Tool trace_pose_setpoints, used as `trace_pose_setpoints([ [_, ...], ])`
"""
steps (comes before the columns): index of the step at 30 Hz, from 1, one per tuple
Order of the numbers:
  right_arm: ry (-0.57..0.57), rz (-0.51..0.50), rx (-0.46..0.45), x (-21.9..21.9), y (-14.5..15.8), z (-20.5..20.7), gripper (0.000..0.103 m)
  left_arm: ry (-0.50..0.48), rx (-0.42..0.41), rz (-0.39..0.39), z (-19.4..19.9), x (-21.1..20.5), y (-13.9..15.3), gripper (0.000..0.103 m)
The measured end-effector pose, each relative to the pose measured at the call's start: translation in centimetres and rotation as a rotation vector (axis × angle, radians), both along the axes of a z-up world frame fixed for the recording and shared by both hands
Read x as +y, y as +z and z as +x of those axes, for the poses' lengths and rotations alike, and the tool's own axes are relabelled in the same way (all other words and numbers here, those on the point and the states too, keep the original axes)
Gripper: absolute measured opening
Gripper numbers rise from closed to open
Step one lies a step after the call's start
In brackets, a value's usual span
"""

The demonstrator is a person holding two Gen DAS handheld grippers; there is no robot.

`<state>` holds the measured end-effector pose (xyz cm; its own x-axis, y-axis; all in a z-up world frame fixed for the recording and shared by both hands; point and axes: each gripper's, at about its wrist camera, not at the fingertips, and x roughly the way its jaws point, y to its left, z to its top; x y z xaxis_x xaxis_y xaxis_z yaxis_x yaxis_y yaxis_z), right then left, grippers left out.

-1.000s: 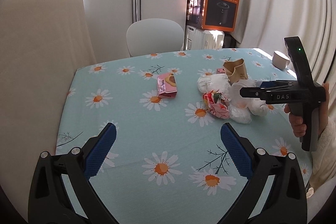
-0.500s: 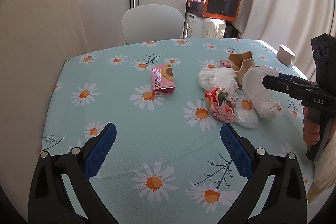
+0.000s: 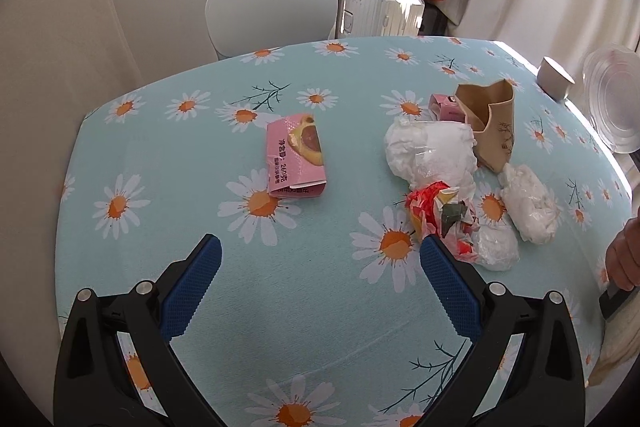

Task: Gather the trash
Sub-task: 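Grasp the pink snack box with the left tool while the right tool holds the cup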

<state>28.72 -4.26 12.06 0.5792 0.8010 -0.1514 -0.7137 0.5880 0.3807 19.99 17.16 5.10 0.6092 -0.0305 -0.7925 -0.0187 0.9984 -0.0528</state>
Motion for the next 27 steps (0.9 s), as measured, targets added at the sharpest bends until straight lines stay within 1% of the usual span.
trace_pose_setpoints([
  [2,-0.010,0.012,-0.012,-0.5,0.3,-0.3,0.065,-0.004,0.016,-0.003,0.8,0.0,-0.1,0.097],
  [4,-0.017,0.021,-0.018,-0.8,0.4,-0.4,0.065,-0.007,0.024,0.016,1.7,-0.1,-0.1,0.097],
  [7,-0.031,0.021,-0.028,-1.2,0.7,-0.5,0.065,-0.016,0.049,-0.011,3.1,0.2,-0.6,0.097],
  [10,-0.039,0.013,-0.027,-1.2,0.7,-0.5,0.065,0.007,0.074,-0.016,4.4,0.8,-1.3,0.097],
  [13,-0.026,0.013,-0.018,-1.1,0.7,-0.5,0.065,0.009,0.083,-0.054,5.5,1.2,-1.6,0.097],
  [15,-0.042,-0.014,-0.034,-0.7,0.8,-0.7,0.065,0.005,0.084,-0.050,6.1,1.2,-1.6,0.097],
  [16,-0.050,-0.023,-0.043,-0.6,0.9,-0.8,0.065,0.003,0.079,-0.049,6.3,1.3,-1.5,0.093],
  [17,-0.049,-0.024,-0.048,-0.6,1.0,-0.8,0.065,0.006,0.083,-0.054,6.6,1.3,-1.5,0.077],
  [18,-0.050,-0.022,-0.049,-0.5,1.0,-0.9,0.065,0.016,0.092,-0.059,6.9,1.5,-1.5,0.065],
  [19,-0.052,-0.020,-0.051,-0.6,1.0,-0.9,0.065,0.027,0.100,-0.065,7.0,1.7,-1.5,0.039],
  [20,-0.053,-0.022,-0.054,-0.6,1.1,-0.9,0.065,0.026,0.098,-0.069,7.1,1.9,-1.4,0.041],
  [23,-0.060,-0.029,-0.058,-0.6,1.1,-0.9,0.065,0.022,0.063,-0.068,6.6,1.9,-0.5,0.041],
  [26,-0.060,-0.035,-0.054,-0.6,1.0,-0.9,0.065,0.021,0.039,-0.054,5.8,1.8,0.5,0.041],
  [27,-0.060,-0.038,-0.056,-0.5,1.1,-0.9,0.065,0.020,0.031,-0.039,5.5,1.7,0.8,0.041],
])
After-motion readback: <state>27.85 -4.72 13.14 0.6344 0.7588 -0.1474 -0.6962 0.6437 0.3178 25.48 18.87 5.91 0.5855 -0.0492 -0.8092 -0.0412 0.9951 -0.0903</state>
